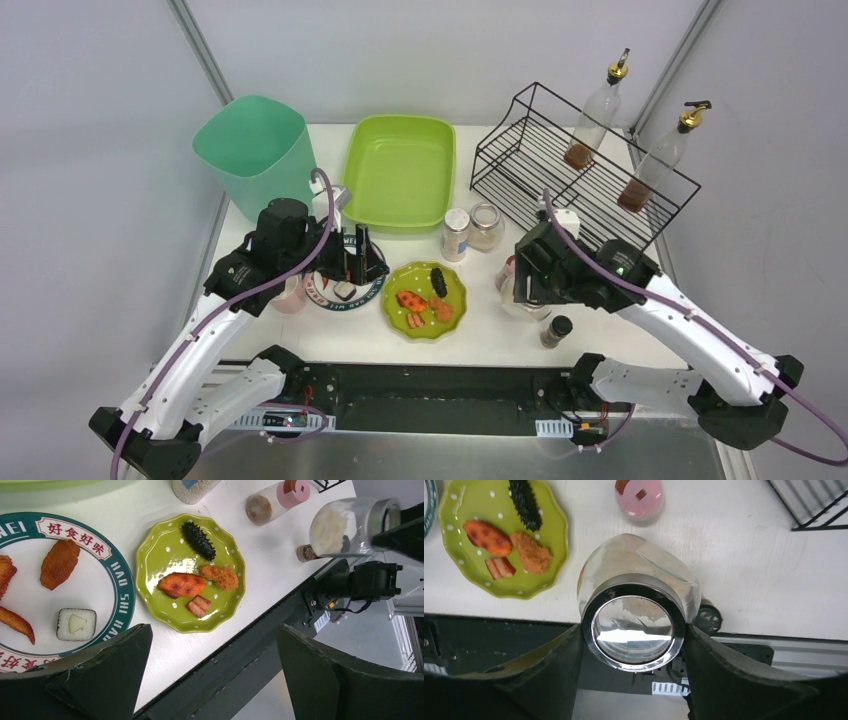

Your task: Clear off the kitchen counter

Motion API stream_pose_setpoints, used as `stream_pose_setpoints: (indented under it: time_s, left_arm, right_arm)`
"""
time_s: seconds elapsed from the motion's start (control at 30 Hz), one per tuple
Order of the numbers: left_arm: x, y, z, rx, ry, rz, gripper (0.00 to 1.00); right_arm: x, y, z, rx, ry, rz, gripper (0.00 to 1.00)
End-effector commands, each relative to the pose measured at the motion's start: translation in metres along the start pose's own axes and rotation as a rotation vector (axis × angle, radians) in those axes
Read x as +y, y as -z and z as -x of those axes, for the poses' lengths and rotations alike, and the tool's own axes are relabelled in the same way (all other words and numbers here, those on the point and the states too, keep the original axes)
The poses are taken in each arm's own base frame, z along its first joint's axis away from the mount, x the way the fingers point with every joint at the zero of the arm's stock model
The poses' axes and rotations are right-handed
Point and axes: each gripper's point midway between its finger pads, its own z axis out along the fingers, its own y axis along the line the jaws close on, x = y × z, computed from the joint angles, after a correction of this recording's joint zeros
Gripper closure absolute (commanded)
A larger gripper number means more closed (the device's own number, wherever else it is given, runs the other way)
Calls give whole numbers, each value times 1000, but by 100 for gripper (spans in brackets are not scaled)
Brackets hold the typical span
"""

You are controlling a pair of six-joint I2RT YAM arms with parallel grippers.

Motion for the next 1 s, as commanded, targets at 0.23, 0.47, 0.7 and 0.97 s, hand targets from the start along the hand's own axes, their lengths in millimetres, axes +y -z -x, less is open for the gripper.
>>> stream_pose_setpoints:
  time_s: [0.23, 0.47, 0.7, 0.97]
  left_arm:
    - [-1, 1, 3, -8, -14, -15, 0]
    - [-4, 3, 3, -10, -15, -27, 0]
    - [-6, 3, 2, -4, -11, -38, 0]
    - [-8, 3, 2, -2, -11, -47, 0]
  right_arm:
    - [-44, 36, 90, -269, -62, -149, 64]
    - [-71, 37, 141, -292, -203, -160, 65]
    - [-90, 41, 175, -301, -303, -156, 66]
    - [-123, 31, 195, -291, -388, -238, 67]
